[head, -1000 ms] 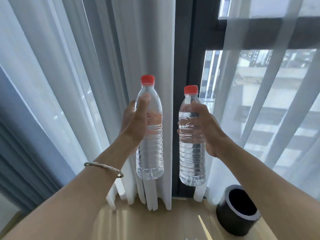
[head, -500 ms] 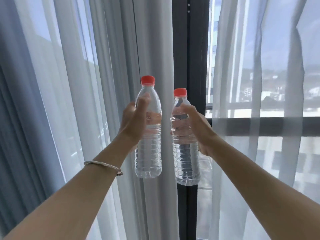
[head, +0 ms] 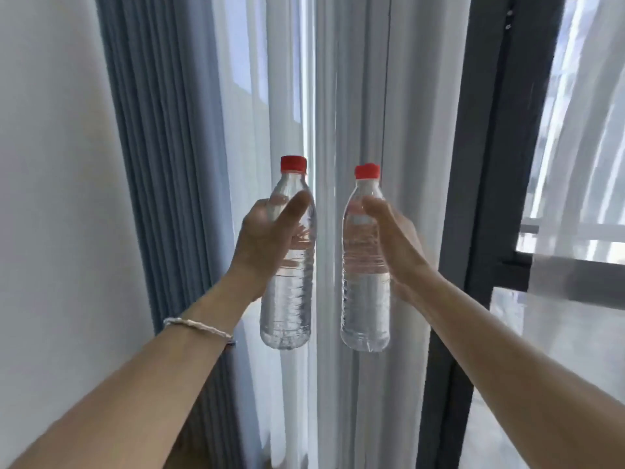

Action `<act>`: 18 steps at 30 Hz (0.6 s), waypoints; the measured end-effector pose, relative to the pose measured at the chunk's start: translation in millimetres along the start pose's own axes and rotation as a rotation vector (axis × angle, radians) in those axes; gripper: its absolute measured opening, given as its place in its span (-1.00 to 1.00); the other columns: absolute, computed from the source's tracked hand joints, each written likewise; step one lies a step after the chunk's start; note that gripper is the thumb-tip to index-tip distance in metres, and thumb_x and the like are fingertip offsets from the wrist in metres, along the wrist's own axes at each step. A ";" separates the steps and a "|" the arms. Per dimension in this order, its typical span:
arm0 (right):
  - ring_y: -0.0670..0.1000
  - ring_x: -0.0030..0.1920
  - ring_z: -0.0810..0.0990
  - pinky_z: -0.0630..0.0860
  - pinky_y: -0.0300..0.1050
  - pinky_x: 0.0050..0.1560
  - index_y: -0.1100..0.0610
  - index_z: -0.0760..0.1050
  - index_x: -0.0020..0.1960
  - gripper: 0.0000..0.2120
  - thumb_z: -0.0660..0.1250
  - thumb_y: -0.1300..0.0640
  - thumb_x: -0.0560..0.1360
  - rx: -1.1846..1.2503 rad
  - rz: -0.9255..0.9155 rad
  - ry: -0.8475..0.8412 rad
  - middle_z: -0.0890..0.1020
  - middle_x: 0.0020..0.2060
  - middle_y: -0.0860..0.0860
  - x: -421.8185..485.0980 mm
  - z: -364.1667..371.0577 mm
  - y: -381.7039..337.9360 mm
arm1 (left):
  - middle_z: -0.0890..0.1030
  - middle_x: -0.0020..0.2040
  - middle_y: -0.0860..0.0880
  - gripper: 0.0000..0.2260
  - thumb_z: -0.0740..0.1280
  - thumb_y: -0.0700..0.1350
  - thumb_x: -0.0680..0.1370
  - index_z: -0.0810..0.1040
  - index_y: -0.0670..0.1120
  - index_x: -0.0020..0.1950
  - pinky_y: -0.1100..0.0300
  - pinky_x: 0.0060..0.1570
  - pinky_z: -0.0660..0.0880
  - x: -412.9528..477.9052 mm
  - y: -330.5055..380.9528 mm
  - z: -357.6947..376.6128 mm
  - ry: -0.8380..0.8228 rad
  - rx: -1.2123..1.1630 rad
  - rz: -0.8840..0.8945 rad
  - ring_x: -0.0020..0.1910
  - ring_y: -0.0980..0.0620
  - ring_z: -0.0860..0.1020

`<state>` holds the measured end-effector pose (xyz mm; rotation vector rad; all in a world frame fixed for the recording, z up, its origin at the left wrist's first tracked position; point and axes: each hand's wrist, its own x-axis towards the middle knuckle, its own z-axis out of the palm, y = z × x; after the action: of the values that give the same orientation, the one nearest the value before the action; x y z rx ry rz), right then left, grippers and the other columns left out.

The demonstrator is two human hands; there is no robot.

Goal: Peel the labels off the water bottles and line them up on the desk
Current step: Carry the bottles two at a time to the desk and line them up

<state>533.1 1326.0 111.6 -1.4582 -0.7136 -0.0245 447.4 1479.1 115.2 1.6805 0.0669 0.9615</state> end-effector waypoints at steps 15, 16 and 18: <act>0.13 -0.22 0.57 0.55 0.01 -0.17 0.38 0.44 0.08 -0.46 0.24 -0.14 0.47 0.193 0.060 -0.343 0.57 -0.20 0.22 46.7 297.7 58.7 | 0.65 -0.17 0.00 -0.68 0.31 0.28 0.46 0.49 0.05 -0.04 0.10 -0.24 0.58 31.7 -80.3 -279.6 0.302 0.264 -0.138 -0.25 0.06 0.66; 0.13 -0.23 0.57 0.55 0.02 -0.18 0.37 0.44 0.08 -0.47 0.24 -0.13 0.48 0.197 0.068 -0.363 0.56 -0.21 0.21 48.2 314.4 61.4 | 0.64 -0.17 0.01 -0.69 0.30 0.27 0.48 0.50 0.04 -0.02 0.09 -0.22 0.59 32.8 -86.2 -292.8 0.322 0.271 -0.140 -0.25 0.06 0.66; 0.11 -0.26 0.56 0.54 0.00 -0.21 0.36 0.46 0.02 -0.52 0.24 -0.11 0.48 0.194 0.080 -0.410 0.56 -0.24 0.19 53.1 348.6 66.8 | 0.64 -0.19 0.02 -0.63 0.30 0.29 0.43 0.50 0.01 -0.02 0.07 -0.18 0.59 33.7 -96.8 -319.0 0.367 0.279 -0.155 -0.26 0.07 0.65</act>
<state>456.1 1672.4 57.9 -1.3157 -0.9597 0.4056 313.9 1781.5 60.8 1.6986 0.5912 1.1712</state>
